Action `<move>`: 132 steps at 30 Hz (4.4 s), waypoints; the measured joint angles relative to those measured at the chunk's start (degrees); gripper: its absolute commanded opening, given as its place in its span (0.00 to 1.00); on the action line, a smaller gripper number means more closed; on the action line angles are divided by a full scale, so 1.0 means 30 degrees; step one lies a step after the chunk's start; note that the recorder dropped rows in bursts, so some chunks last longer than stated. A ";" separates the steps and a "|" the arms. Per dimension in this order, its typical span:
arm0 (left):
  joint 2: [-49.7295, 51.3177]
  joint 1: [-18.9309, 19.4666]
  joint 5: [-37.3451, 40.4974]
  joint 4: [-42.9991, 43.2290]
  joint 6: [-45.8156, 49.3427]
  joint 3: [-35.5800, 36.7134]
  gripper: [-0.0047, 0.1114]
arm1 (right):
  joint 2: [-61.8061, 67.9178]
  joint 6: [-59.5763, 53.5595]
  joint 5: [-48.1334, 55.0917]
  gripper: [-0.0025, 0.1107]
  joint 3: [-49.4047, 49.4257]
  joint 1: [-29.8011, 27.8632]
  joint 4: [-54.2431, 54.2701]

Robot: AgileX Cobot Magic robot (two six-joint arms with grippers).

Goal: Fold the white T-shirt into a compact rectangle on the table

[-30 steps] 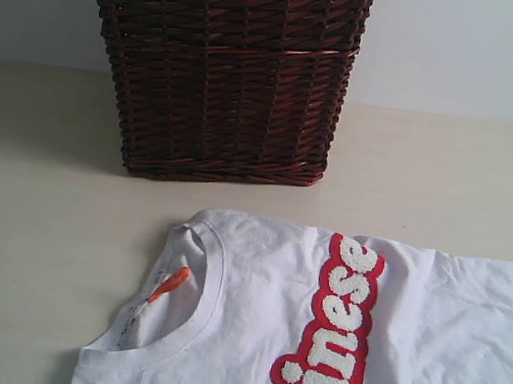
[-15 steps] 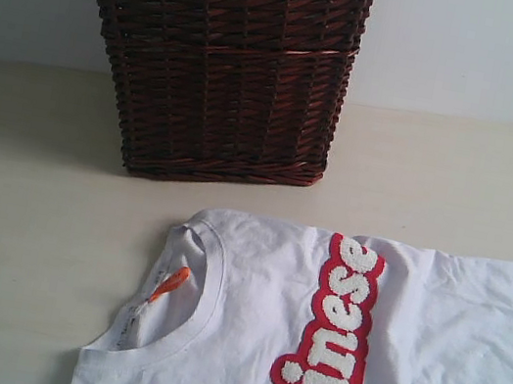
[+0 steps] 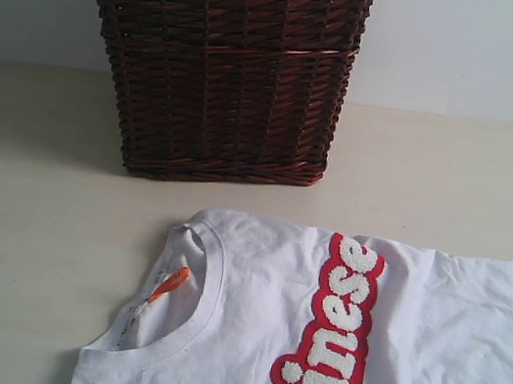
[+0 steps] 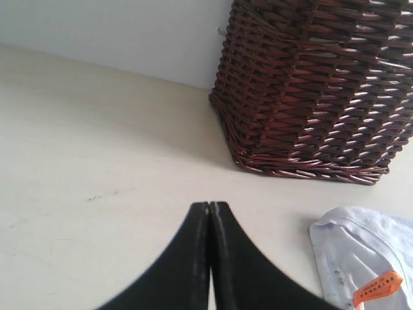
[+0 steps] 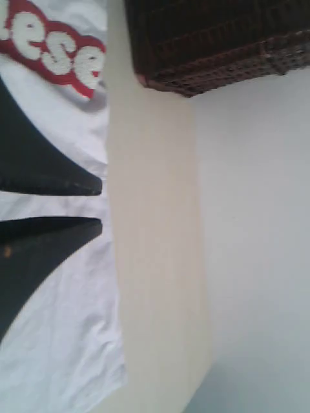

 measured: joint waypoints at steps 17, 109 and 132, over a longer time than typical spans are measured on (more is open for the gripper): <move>-0.0808 0.0000 0.0000 0.0000 0.0000 0.0000 0.04 | 0.0000 0.0185 0.0844 0.14 0.0027 0.0000 -0.0624; 3.6268 -0.8866 0.9688 0.6260 1.7563 -2.5327 0.26 | 0.0000 0.0329 0.0918 0.14 0.0027 0.0000 -0.0556; 3.5596 -0.8866 0.7586 0.4368 1.7506 -2.5425 0.77 | 0.0000 0.0329 0.0918 0.14 0.0027 0.0000 -0.0556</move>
